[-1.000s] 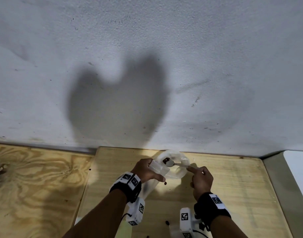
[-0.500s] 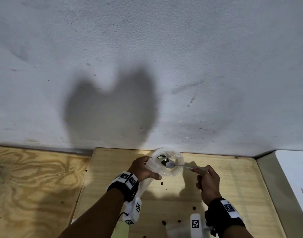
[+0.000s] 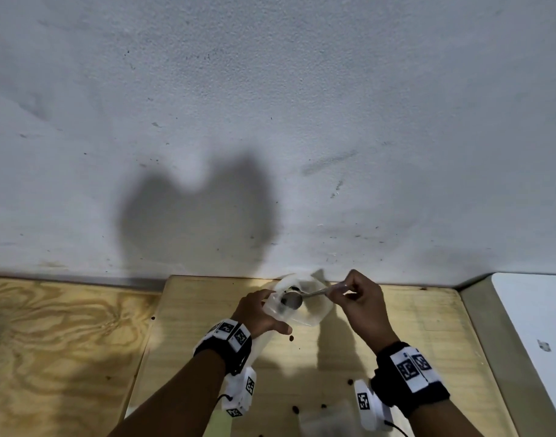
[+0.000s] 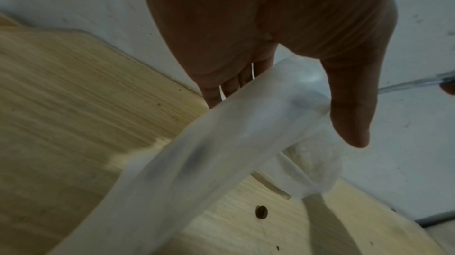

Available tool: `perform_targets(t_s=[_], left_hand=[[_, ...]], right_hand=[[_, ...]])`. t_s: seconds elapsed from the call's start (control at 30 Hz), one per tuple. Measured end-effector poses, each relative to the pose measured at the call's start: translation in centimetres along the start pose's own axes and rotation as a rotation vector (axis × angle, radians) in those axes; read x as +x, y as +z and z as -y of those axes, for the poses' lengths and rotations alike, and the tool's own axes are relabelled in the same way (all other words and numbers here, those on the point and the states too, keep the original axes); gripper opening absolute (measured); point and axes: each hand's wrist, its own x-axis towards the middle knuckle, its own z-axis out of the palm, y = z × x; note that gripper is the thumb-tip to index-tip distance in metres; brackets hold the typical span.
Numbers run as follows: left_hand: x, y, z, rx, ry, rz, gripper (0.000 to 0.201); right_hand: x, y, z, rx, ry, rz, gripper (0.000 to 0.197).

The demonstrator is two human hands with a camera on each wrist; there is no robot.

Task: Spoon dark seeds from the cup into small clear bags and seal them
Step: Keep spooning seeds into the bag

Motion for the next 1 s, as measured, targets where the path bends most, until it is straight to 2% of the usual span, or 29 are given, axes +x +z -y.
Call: perform_targets(t_s=[0.13, 0.2, 0.27, 0.33, 0.43, 0.5, 0.57, 0.7, 0.77, 0.83, 0.9, 0.93, 1.0], left_hand=[[0.1, 0.1, 0.0, -0.05, -0.053, 0.006, 0.1], [0.2, 0.2, 0.1, -0.074, -0.068, 0.014, 0.096], [0.3, 0.1, 0.2, -0.103, -0.072, 0.02, 0.087], [0.2, 0.0, 0.3, -0.115, -0.065, 0.025, 0.086], [0.0, -0.1, 0.4, -0.11, -0.066, 0.03, 0.105], [-0.4, -0.1, 0.4, -0.09, -0.063, 0.038, 0.113], [-0.8, -0.2, 0.4, -0.079, -0.046, 0.038, 0.119], [-1.7, -0.5, 0.5, -0.123, 0.002, -0.023, 0.106], [-2.1, -0.9, 0.6, -0.15, 0.031, -0.057, 0.103], [-2.6, -1.4, 0.6, -0.155, 0.072, -0.094, 0.098], [-3.2, -2.0, 0.3, -0.144, 0.12, -0.118, 0.092], [-3.4, -2.4, 0.2, -0.143, 0.149, -0.12, 0.091], [-3.9, -2.9, -0.4, -0.124, 0.211, -0.095, 0.092]], right_hand=[[-0.3, 1.0, 2.6, -0.099, -0.139, 0.093, 0.023], [0.0, 1.1, 3.4, -0.094, -0.174, 0.07, 0.019], [0.5, 0.8, 3.5, -0.048, -0.18, -0.04, 0.021], [0.9, 0.3, 2.7, -0.014, -0.158, -0.184, 0.025], [0.8, -0.2, 0.9, 0.018, -0.066, -0.369, 0.024], [0.3, 0.0, -0.6, -0.002, 0.008, -0.416, 0.021], [0.0, 0.3, -2.7, -0.062, 0.097, -0.402, 0.017], [-0.3, 0.8, -5.3, -0.163, 0.319, -0.306, 0.005], [-0.8, 0.5, -5.2, -0.244, 0.367, -0.287, 0.008], [-1.5, 0.0, -4.8, -0.392, 0.391, -0.264, 0.024], [-2.1, -0.4, -3.7, -0.477, 0.322, -0.285, 0.037], [-2.4, -0.3, -2.7, -0.459, 0.242, -0.293, 0.032], [-2.7, 0.2, -0.1, -0.3, 0.101, -0.145, 0.025]])
